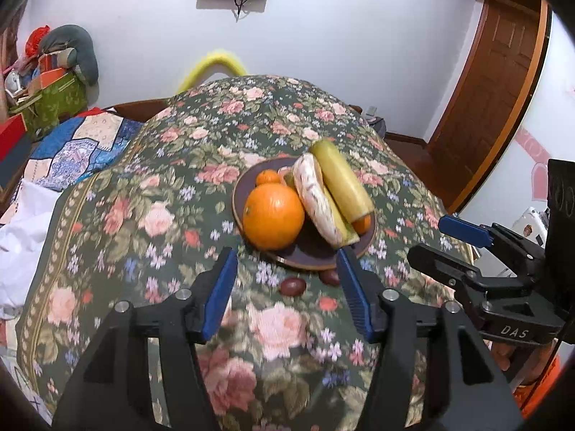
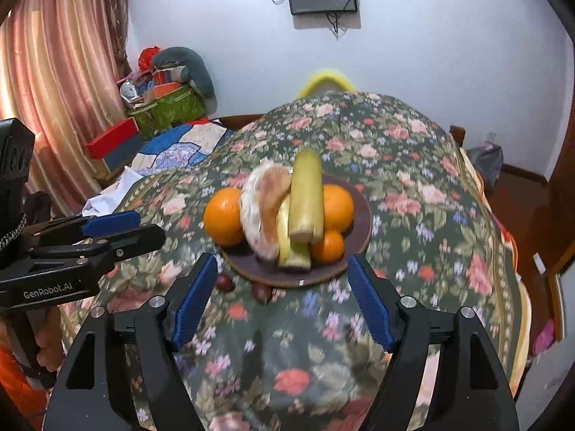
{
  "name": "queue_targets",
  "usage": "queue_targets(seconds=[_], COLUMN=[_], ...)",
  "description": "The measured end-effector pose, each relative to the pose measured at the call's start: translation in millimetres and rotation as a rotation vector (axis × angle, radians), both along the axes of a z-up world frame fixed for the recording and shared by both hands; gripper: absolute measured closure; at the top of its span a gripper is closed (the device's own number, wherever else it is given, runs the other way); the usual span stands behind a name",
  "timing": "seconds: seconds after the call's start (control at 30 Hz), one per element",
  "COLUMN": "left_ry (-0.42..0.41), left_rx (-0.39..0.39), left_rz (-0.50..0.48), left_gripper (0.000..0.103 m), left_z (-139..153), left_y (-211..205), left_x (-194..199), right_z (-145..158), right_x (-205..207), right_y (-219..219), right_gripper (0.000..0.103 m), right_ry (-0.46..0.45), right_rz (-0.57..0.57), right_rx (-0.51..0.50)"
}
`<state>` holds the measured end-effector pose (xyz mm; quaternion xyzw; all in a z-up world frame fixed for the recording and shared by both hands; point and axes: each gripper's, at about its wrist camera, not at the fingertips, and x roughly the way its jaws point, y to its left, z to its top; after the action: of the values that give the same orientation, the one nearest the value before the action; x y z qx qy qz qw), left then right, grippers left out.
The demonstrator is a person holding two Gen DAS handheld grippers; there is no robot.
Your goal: Organize fruits
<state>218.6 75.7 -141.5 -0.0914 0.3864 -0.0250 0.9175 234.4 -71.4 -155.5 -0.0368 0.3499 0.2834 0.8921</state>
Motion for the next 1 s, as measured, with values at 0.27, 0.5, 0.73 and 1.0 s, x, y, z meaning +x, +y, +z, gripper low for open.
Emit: queue_targets(seconds=[0.27, 0.5, 0.73, 1.0], left_ry=[0.062, 0.117, 0.129, 0.153], left_rx=[0.034, 0.048, 0.032, 0.004], left_rz=[-0.003, -0.004, -0.011, -0.044], left_gripper=[0.042, 0.042, 0.044, 0.057], left_z=[-27.4, -56.9, -70.5, -82.5], left_y=[-1.4, 0.9, 6.8, 7.4], left_x=[-8.6, -1.9, 2.5, 7.6], right_z=[-33.5, -59.7, -73.5, -79.0], right_x=[-3.7, 10.4, 21.1, 29.4], right_y=[3.0, 18.4, 38.3, 54.8], right_gripper=[0.030, 0.031, 0.059, 0.073], right_ry=[0.072, 0.130, 0.189, 0.195], right_rz=[-0.001, 0.034, 0.101, 0.130], right_rx=[-0.037, -0.079, -0.093, -0.126])
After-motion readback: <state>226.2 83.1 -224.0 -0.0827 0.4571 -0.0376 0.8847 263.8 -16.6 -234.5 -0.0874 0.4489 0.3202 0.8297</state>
